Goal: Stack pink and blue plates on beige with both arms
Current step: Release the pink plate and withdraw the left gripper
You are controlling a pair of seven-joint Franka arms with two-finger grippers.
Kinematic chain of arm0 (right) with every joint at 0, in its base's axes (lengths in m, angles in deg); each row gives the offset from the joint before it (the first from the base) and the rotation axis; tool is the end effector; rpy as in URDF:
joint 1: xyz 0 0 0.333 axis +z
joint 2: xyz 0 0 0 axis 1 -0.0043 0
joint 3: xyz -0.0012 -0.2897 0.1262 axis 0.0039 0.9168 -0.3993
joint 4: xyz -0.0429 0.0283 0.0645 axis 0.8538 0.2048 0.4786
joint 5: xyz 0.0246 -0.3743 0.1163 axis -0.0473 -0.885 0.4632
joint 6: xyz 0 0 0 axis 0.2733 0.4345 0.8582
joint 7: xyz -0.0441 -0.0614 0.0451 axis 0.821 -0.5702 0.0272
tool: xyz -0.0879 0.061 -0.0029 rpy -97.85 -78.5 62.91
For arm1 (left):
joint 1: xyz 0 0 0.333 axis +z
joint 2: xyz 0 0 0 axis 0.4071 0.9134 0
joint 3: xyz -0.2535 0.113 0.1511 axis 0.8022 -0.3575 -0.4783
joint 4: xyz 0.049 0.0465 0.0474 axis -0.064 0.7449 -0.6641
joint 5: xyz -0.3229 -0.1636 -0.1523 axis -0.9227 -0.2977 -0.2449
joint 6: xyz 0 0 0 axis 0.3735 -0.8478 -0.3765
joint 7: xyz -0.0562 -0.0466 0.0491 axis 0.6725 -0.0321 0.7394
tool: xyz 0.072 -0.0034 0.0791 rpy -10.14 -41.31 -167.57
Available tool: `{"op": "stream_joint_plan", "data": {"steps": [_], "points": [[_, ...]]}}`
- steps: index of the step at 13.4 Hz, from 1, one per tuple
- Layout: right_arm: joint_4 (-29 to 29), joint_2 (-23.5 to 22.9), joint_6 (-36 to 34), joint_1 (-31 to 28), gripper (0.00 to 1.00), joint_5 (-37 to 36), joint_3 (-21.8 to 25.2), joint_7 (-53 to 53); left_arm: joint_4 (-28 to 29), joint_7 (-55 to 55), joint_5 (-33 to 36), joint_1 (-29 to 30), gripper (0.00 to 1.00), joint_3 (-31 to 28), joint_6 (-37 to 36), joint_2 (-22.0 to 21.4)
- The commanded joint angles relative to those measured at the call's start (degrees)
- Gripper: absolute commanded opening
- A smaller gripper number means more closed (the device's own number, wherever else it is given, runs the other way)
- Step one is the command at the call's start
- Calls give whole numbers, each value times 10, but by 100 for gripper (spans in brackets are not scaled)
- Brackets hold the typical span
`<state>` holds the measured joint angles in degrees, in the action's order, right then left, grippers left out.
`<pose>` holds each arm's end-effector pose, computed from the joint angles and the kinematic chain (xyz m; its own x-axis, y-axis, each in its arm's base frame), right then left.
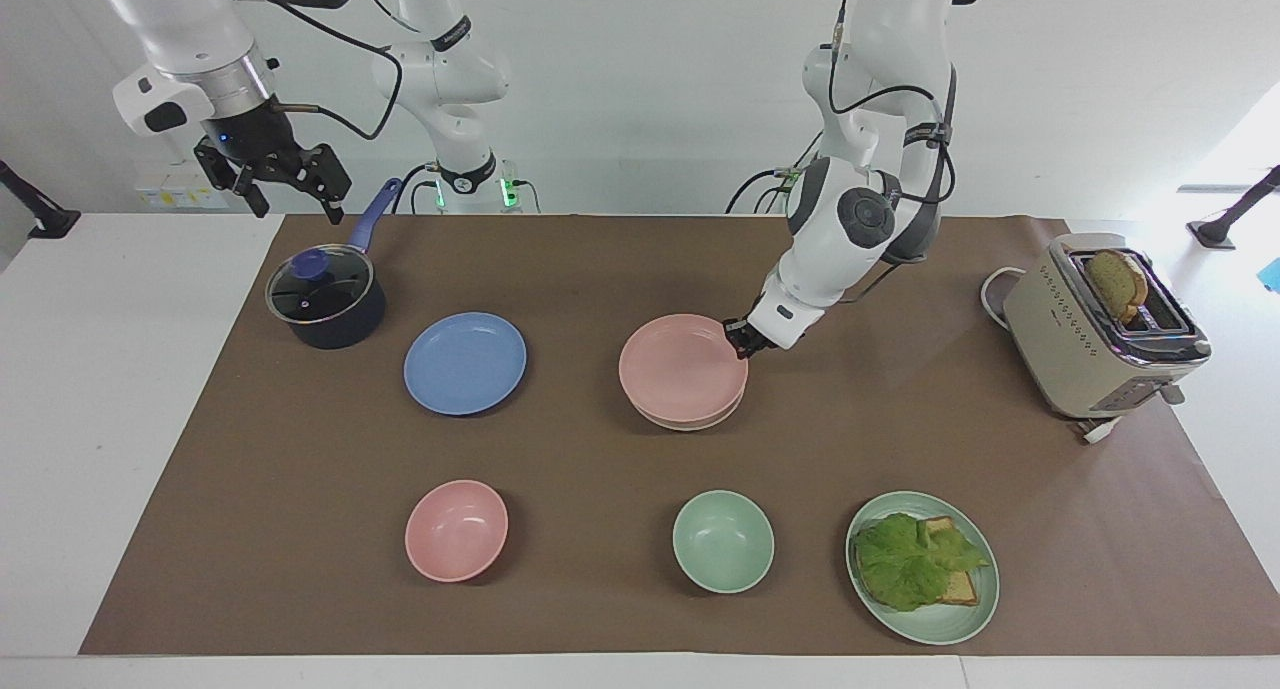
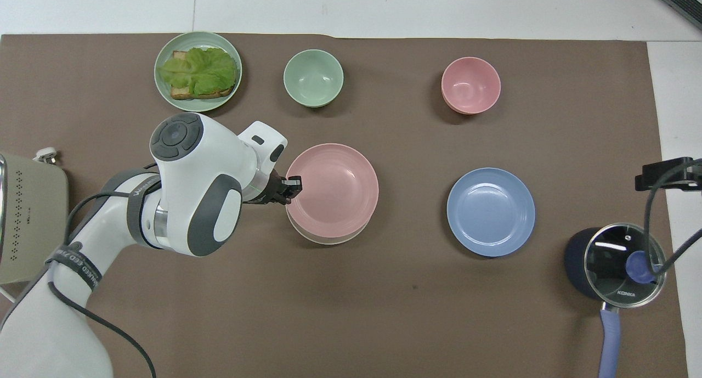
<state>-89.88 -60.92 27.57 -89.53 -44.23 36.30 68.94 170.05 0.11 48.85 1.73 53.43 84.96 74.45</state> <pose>0.5200 -0.0468 0.6365 0.9941 -0.1082 -0.0023 -0.1082 -0.9940 0.0160 0.5330 -0.2791 0.3676 0.9860 0.0801 -0.1463 0.1116 -0.9686 0.2221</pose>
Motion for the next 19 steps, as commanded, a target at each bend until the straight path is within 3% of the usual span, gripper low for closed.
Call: {"op": "stream_joint_plan", "data": {"steps": [1, 3, 4, 5, 9, 12, 15, 19], "points": [[-11, 7, 1, -8, 100, -4, 0, 27, 9, 2, -11, -7, 0, -10, 14, 4], [-22, 15, 3, -8, 100, -3, 2, 27, 9, 3, -11, -6, 0, -10, 16, 4], [-24, 16, 3, -8, 100, -3, 3, 27, 9, 2, -11, -6, 39, -10, 18, 5], [-24, 16, 3, -8, 100, -3, 3, 27, 9, 2, -11, -7, 99, -10, 20, 5], [-26, 17, 3, -8, 100, -3, 4, 27, 0, 7, -10, -4, 100, -11, 20, 8], [-30, 20, 3, -8, 100, -2, 3, 27, -43, 9, 3, 25, 100, -16, -3, 1], [-45, 21, 18, -6, 100, 4, 2, 27, -108, 65, 65, 82, 100, -16, -84, -5], [-113, 7, 121, -1, 100, 6, 2, 61, -186, 144, 117, 157, 100, -16, -183, -6]]}}
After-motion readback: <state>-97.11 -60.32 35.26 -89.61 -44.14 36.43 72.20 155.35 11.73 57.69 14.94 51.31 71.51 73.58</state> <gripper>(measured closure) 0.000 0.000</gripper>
